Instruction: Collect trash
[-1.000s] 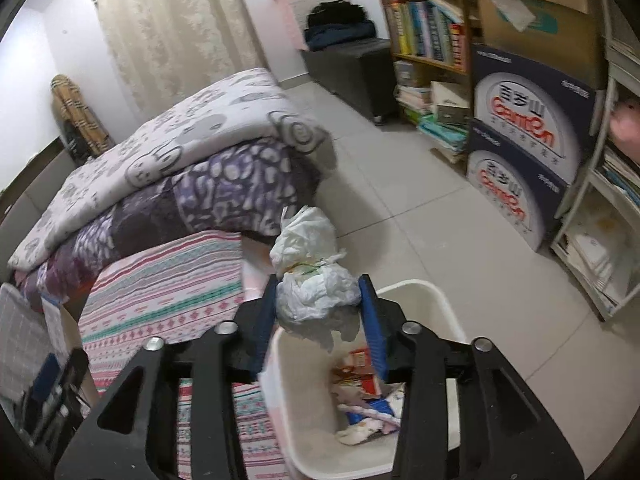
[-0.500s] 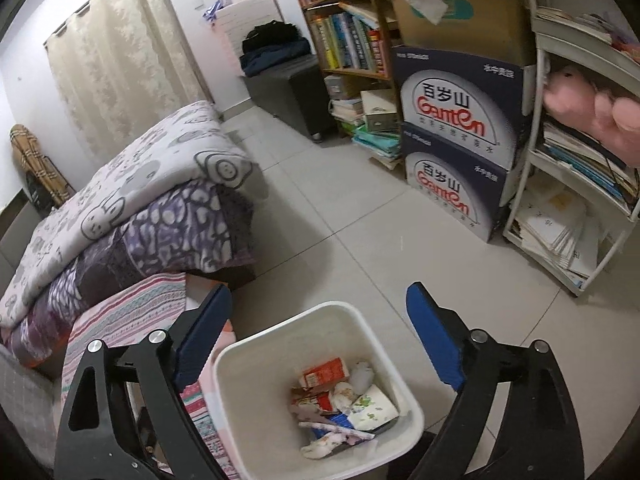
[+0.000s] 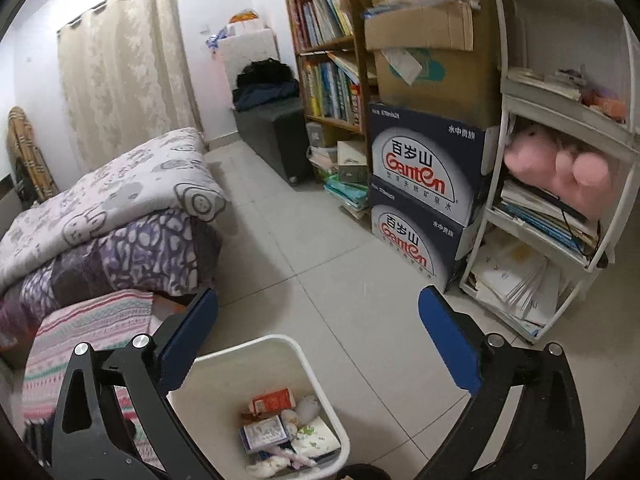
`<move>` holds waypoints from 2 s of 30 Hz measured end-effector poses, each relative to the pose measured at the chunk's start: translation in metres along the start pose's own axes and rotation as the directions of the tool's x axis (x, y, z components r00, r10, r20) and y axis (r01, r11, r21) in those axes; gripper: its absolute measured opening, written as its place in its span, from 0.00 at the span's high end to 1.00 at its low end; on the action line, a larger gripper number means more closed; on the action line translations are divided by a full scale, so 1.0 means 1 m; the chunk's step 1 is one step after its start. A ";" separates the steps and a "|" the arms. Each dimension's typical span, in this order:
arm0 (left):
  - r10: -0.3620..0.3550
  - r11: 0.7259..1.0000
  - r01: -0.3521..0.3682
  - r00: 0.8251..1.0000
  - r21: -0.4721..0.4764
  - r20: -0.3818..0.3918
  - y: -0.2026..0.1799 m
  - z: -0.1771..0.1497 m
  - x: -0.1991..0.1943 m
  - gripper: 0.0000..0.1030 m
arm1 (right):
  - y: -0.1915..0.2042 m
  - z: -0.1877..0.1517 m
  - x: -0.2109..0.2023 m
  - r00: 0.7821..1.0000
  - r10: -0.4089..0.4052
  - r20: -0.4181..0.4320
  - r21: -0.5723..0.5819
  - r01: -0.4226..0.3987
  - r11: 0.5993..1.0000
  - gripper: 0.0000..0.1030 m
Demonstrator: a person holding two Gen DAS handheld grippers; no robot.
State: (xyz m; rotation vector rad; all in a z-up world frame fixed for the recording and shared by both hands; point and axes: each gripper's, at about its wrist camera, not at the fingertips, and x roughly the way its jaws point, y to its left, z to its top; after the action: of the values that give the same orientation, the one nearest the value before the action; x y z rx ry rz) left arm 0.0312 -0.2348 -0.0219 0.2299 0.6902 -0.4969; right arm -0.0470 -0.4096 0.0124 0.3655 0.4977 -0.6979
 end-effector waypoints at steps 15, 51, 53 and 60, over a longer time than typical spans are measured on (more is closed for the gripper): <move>0.206 0.975 -0.185 0.960 -0.124 0.191 0.044 -0.043 -0.086 0.07 | 0.029 -0.089 -0.074 0.997 0.034 0.067 -0.114 -0.026 0.993 0.07; 0.253 0.959 -0.233 0.960 -0.162 0.119 0.069 -0.054 -0.083 0.07 | 0.058 -0.115 -0.082 0.989 0.071 0.131 -0.211 -0.042 0.977 0.07; 0.253 0.959 -0.233 0.960 -0.163 0.120 0.069 -0.054 -0.083 0.07 | 0.058 -0.116 -0.081 0.990 0.074 0.122 -0.210 -0.047 0.977 0.07; 0.267 0.956 -0.248 0.957 -0.155 0.117 0.067 -0.054 -0.080 0.07 | 0.059 -0.116 -0.080 0.991 0.077 0.113 -0.214 -0.051 0.975 0.07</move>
State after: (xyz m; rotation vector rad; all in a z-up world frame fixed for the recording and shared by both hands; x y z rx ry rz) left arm -0.0173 -0.1289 -0.0067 0.1503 0.5478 -0.2108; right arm -0.0953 -0.2717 -0.0303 0.1380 0.4385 -0.5942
